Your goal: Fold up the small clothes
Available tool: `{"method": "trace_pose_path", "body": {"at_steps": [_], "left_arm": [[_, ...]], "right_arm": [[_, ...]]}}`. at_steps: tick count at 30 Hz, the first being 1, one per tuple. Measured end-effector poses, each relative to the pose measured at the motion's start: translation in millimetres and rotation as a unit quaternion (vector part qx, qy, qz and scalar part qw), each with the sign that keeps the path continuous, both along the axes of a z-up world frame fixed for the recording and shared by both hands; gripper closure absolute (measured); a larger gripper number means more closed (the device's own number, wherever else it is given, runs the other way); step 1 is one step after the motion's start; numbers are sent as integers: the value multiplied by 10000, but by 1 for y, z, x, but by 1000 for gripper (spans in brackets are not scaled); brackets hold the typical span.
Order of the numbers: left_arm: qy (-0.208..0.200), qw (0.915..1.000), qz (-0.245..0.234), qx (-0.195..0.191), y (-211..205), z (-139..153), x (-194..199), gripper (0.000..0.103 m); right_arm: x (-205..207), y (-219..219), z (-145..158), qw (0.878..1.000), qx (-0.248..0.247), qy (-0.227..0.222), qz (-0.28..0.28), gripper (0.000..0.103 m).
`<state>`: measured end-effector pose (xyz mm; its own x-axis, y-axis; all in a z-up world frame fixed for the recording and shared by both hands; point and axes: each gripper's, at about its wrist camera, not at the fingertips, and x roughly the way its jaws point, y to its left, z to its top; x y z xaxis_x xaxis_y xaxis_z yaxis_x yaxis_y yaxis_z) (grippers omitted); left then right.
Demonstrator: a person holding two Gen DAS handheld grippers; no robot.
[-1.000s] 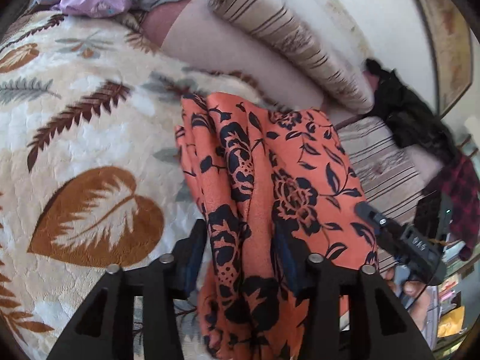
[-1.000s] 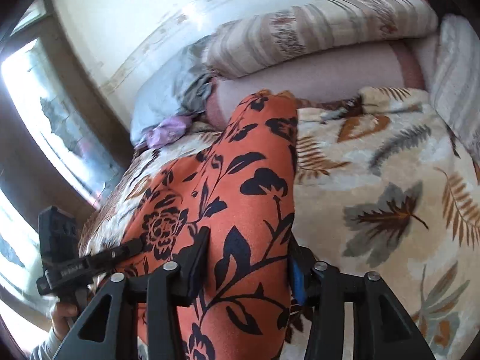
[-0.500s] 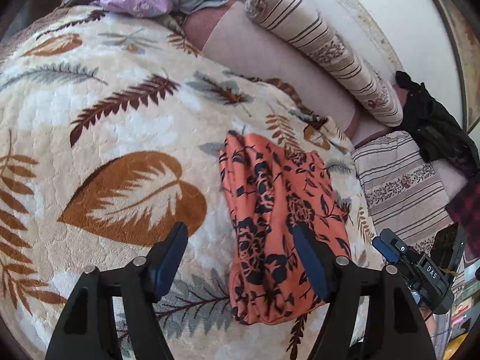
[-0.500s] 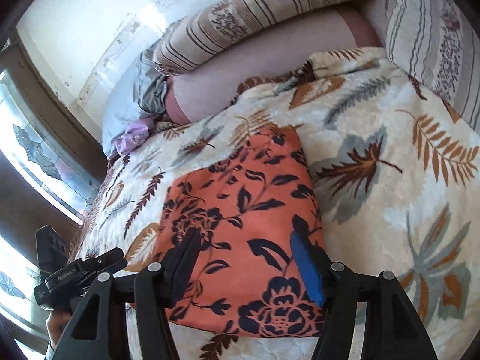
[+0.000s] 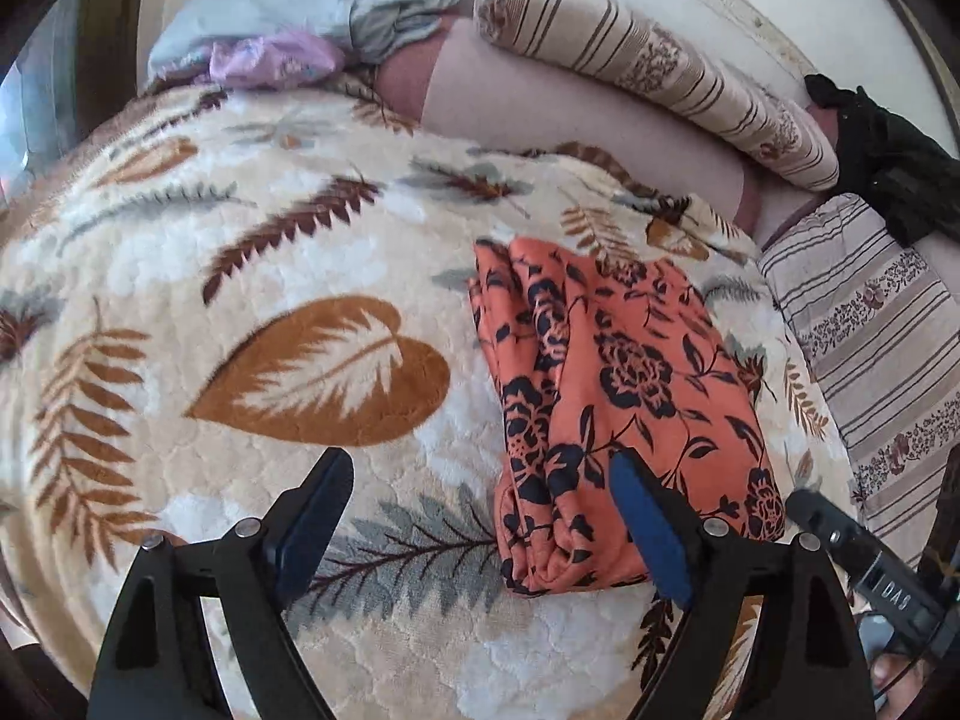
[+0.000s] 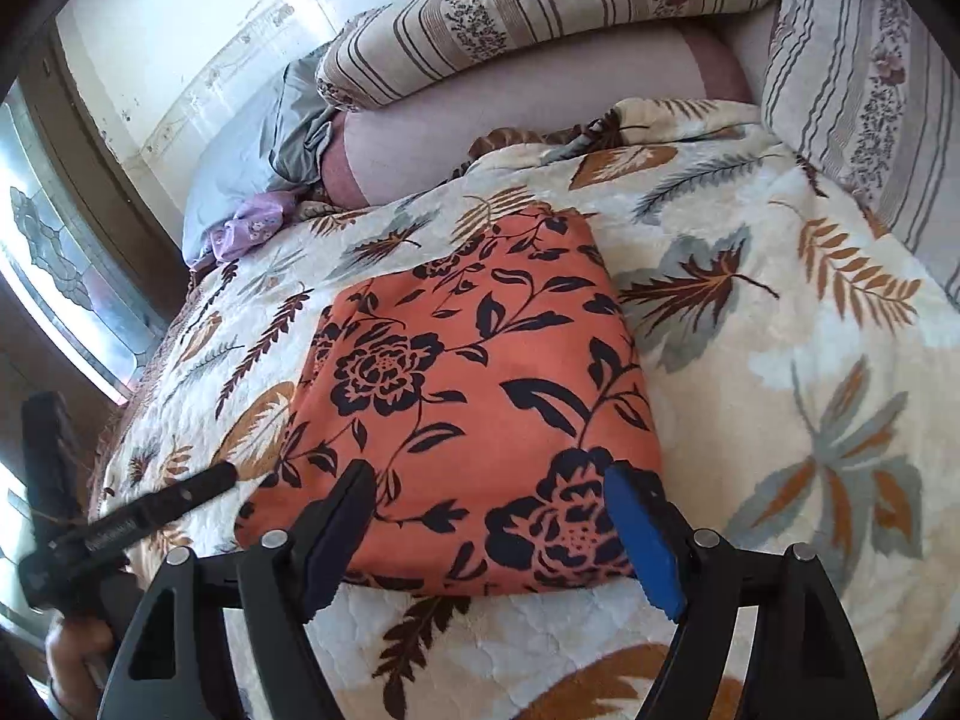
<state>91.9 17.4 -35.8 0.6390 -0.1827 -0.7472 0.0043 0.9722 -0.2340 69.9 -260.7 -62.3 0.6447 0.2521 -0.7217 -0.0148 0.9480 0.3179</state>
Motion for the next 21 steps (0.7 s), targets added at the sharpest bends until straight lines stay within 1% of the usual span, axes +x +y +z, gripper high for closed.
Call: {"method": "trace_pose_path", "body": {"at_steps": [2, 3, 4, 6, 8, 11, 12, 16, 21], "left_arm": [[-568, 9973, 206, 429, -5, 21, -20, 13], [-809, 9946, 286, 585, -6, 30, -29, 9], [-982, 9923, 327, 678, -8, 37, -34, 5], [-1127, 9907, 277, 704, -10, 47, -42, 4], [-1043, 9926, 130, 615, -13, 52, -46, 4], [-830, 9946, 3, 621, -19, 52, -49, 4], [-789, 9947, -10, 661, -20, 52, -51, 4], [-810, 9939, -50, 752, -23, 52, -62, 4], [-782, 9931, -5, 874, -22, 52, -66, 4]], "right_arm": [[-16, 5, -6, 9998, -154, 76, 63, 17], [-24, 9, -9, 9995, -225, 118, 160, 17], [-31, 13, -12, 9990, -332, 160, 270, 17], [-45, 21, -13, 9975, -546, 161, 427, 17], [-54, 26, -9, 9957, -747, 104, 537, 16], [-61, 30, 2, 9933, -1003, 38, 568, 6], [-63, 30, 6, 9928, -1063, 10, 551, 1], [-70, 30, 15, 9902, -1324, -4, 440, 0], [-72, 30, 13, 9875, -1527, 96, 376, 0]]}}
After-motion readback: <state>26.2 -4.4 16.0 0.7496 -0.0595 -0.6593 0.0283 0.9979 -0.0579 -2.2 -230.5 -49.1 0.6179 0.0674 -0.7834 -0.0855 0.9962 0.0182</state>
